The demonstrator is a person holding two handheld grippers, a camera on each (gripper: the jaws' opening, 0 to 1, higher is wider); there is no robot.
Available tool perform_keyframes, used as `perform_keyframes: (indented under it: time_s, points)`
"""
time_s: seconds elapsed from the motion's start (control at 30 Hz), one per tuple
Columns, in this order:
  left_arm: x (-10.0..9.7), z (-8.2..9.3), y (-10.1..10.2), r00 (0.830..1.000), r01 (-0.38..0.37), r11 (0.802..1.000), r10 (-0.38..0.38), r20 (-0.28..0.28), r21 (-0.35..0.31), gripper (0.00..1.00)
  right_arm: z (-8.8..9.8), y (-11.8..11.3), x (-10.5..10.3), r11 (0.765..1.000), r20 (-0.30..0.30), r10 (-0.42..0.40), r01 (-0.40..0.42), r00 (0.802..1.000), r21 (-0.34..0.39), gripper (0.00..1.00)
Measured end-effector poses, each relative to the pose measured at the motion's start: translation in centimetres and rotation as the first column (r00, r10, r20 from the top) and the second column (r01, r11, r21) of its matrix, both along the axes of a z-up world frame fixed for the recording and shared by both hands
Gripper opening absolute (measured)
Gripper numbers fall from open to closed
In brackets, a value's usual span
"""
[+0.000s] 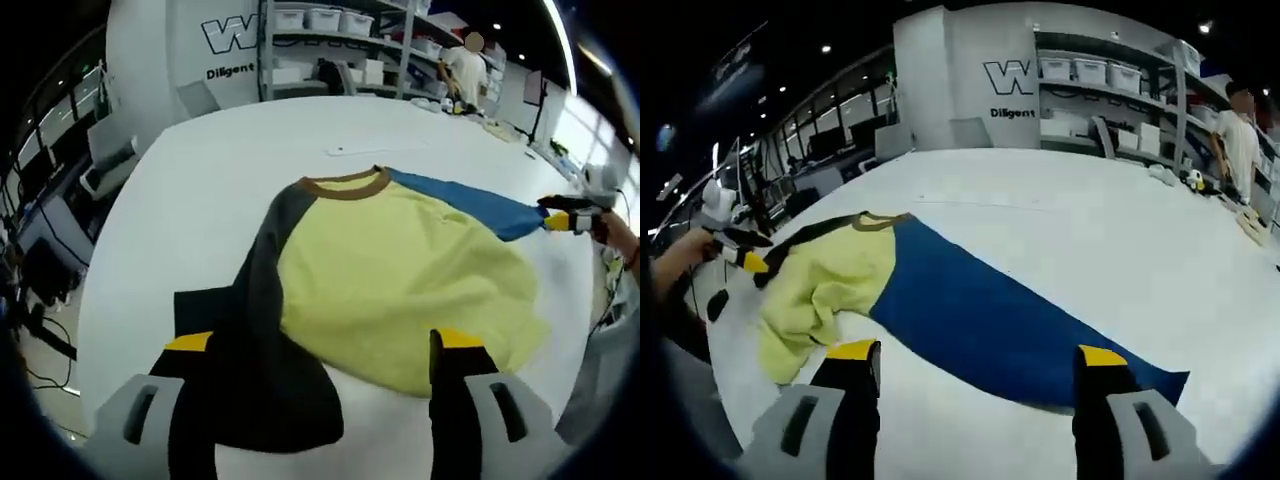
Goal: Fold the garment on the visible template until the final outline fits inside the template.
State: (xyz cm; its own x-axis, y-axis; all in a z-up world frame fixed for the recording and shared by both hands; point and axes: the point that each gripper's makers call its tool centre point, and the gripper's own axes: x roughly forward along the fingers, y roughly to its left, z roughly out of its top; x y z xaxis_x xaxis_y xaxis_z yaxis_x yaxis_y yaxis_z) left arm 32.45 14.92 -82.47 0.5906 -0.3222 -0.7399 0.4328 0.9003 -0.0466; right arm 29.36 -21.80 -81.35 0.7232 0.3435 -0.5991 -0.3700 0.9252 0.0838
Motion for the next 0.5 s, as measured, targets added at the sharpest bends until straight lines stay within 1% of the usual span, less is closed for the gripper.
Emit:
perform_keyframes:
  time_s: [0.03, 0.07, 0.1, 0.13, 0.27, 0.3, 0.4, 0.5]
  points:
    - [-0.1, 0.0, -0.1, 1.0, 0.002, 1.0, -0.002, 0.0, -0.001, 0.88, 0.0, 0.2, -0.1, 1.0, 0.0, 0.007, -0.007, 1.0, -0.001, 0.78]
    - [-0.4, 0.1, -0.3, 1.0, 0.009, 1.0, -0.009, -0.001, -0.007, 0.88, 0.2, 1.3, -0.4, 0.999, 0.008, 0.046, -0.046, 0.999, -0.007, 0.78]
    - [-0.8, 0.3, -0.5, 1.0, 0.008, 1.0, -0.008, -0.001, -0.012, 0.88, 0.4, 2.3, -0.7, 0.998, 0.014, 0.06, -0.06, 0.998, 0.003, 0.78]
    - [-0.9, 0.3, -0.5, 1.0, 0.009, 1.0, -0.009, 0.0, -0.011, 0.88, 0.5, 2.7, -0.8, 0.997, 0.017, 0.07, -0.07, 0.997, 0.01, 0.78]
    - [-1.9, 0.4, -0.9, 1.0, 0.017, 1.0, -0.018, 0.0, -0.023, 0.9, 0.1, 5.3, -1.8, 0.99, 0.0, 0.138, -0.138, 0.99, 0.035, 0.78]
    - [-2.0, 0.4, -0.9, 1.0, 0.019, 1.0, -0.019, -0.001, -0.025, 0.91, 0.1, 5.6, -1.9, 0.988, 0.0, 0.148, -0.148, 0.989, 0.038, 0.78]
    - [-2.4, 0.7, -1.1, 1.0, 0.021, 0.999, -0.02, 0.015, -0.033, 0.95, 0.0, 7.5, -3.0, 0.977, -0.01, 0.21, -0.209, 0.978, 0.042, 0.78]
    - [-2.8, 0.7, -1.3, 0.999, 0.027, 0.999, -0.026, 0.021, -0.027, 0.99, -0.2, 8.8, -3.9, 0.966, -0.016, 0.256, -0.255, 0.967, 0.047, 0.78]
